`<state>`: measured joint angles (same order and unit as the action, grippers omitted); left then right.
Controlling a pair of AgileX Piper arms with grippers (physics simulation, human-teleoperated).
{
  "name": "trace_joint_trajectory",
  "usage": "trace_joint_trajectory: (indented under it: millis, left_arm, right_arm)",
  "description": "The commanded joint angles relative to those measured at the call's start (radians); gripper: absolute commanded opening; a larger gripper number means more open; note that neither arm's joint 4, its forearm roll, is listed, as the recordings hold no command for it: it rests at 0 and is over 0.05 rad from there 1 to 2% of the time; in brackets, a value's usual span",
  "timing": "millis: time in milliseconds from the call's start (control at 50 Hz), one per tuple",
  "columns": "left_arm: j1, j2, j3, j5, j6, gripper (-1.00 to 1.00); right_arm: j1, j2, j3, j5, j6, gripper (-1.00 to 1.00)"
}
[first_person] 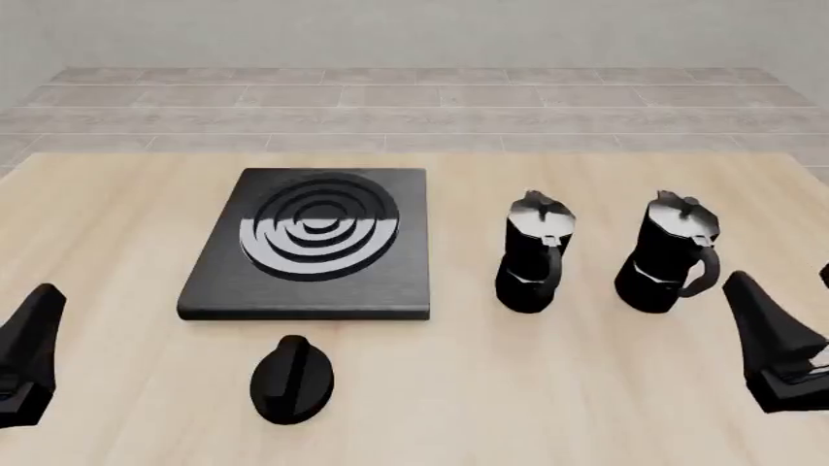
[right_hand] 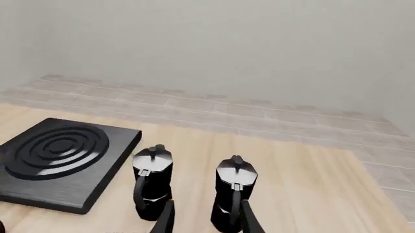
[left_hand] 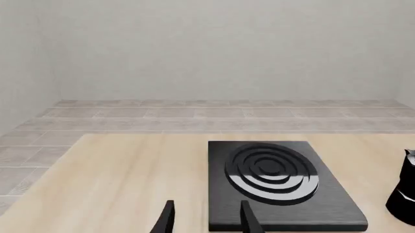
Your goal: Put both moka pots on the stove.
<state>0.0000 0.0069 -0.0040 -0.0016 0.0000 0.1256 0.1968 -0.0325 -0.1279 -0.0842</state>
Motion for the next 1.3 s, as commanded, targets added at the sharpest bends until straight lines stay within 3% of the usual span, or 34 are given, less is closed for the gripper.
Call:
trace_joint_trajectory:
  millis: [20,140,300,340,380,520,640,900,1140,1300]
  left_arm:
    - [0.000,0.000,0.000,0.000,0.000,1.00]
    - [0.000,0.000,0.000,0.000,0.000,1.00]
    - [0.000,0.000,0.000,0.000,0.000,1.00]
    - [0.000,0.000,0.000,0.000,0.000,1.00]
    - [0.000,0.000,0.000,0.000,0.000,1.00]
    - [0.000,0.000,0.000,0.000,0.000,1.00]
    - [0.000,0.000,0.000,0.000,0.000,1.00]
    - [0.000,0.000,0.000,0.000,0.000,1.00]
    - [0.000,0.000,0.000,0.000,0.000,1.00]
    - [0.000,0.000,0.000,0.000,0.000,1.00]
  right_arm:
    - [0.131,0.198,-0.058,-0.119,-0.048,1.00]
    - [0.190,0.255,-0.090,-0.130,-0.035,1.00]
    - [0.232,0.392,-0.124,-0.243,-0.009,1.00]
    - [0.251,0.405,-0.126,-0.264,-0.016,1.00]
    - [0.296,0.404,-0.118,-0.297,-0.065,1.00]
    - [0.334,0.480,-0.142,-0.349,-0.065,1.00]
    - [0.342,0.620,-0.145,-0.386,0.042,1.00]
    - [0.345,0.718,-0.124,-0.415,0.148,1.00]
    - [0.349,0.735,-0.127,-0.413,0.179,1.00]
    - [0.322,0.845,-0.126,-0.478,0.207,1.00]
